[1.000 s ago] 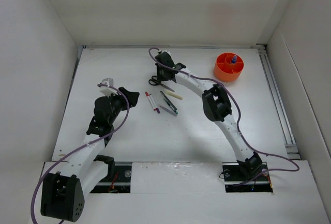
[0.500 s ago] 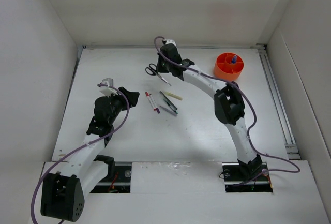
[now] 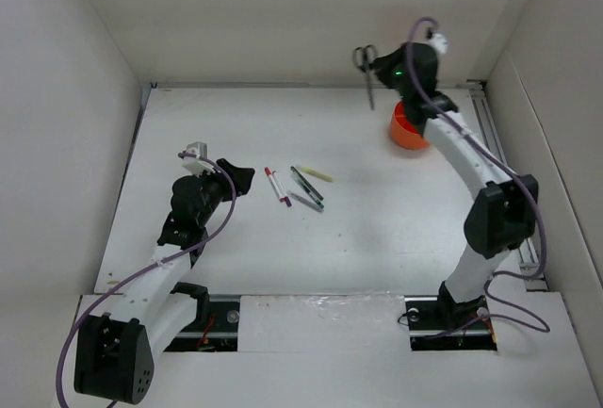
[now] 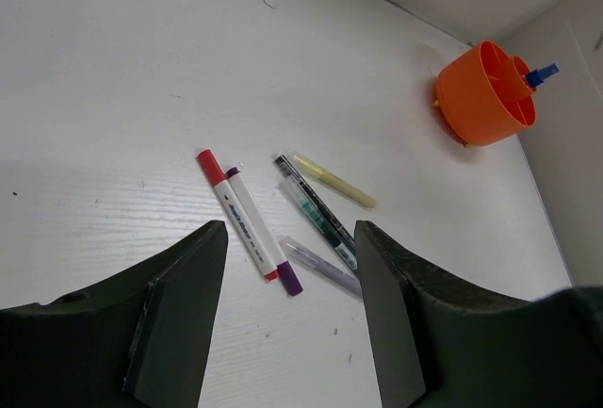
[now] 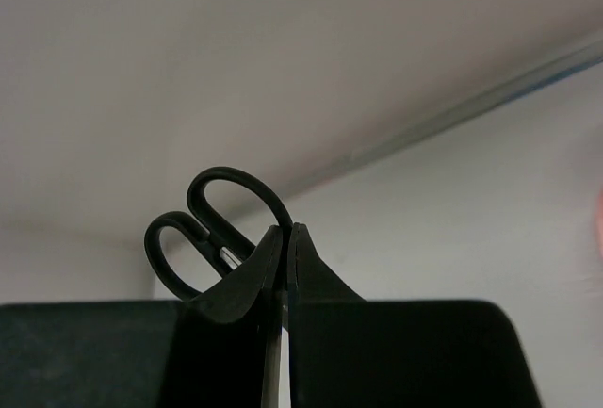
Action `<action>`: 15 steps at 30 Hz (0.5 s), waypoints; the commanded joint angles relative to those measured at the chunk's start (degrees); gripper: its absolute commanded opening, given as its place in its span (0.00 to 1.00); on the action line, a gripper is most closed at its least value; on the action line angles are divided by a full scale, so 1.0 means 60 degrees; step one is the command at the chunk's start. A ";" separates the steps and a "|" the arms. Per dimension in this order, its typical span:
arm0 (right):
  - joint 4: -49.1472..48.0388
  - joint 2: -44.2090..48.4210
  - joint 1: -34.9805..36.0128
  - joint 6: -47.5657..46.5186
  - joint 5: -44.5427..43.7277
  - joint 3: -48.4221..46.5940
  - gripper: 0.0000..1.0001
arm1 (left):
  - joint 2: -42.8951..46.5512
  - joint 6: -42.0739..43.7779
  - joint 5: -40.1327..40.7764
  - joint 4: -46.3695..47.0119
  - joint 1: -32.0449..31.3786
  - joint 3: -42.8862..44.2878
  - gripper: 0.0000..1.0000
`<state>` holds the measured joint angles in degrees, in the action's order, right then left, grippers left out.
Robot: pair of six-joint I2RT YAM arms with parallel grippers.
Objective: Sort the stationery into containers
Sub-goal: Place the scissors in the storage box.
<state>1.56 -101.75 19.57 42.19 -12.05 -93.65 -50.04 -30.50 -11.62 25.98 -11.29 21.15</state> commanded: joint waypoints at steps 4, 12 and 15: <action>-0.1374 0.1227 -0.2644 0.2312 -0.0378 0.1032 0.00 | 0.0064 -0.0043 -0.0276 0.0577 -0.0052 0.0212 0.53; -0.1593 0.0992 -0.4375 0.3207 -0.1695 0.1327 0.00 | 0.0064 -0.0043 -0.0188 0.0695 -0.0052 0.0211 0.53; -0.1593 0.0539 -0.4375 0.3119 -0.2397 0.1034 0.00 | -0.0140 -0.0043 -0.0305 0.0695 -0.0052 0.0211 0.53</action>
<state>-4.64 -97.14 -6.63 59.35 -20.84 -84.75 -50.37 -30.55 -12.23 27.22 -11.29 21.15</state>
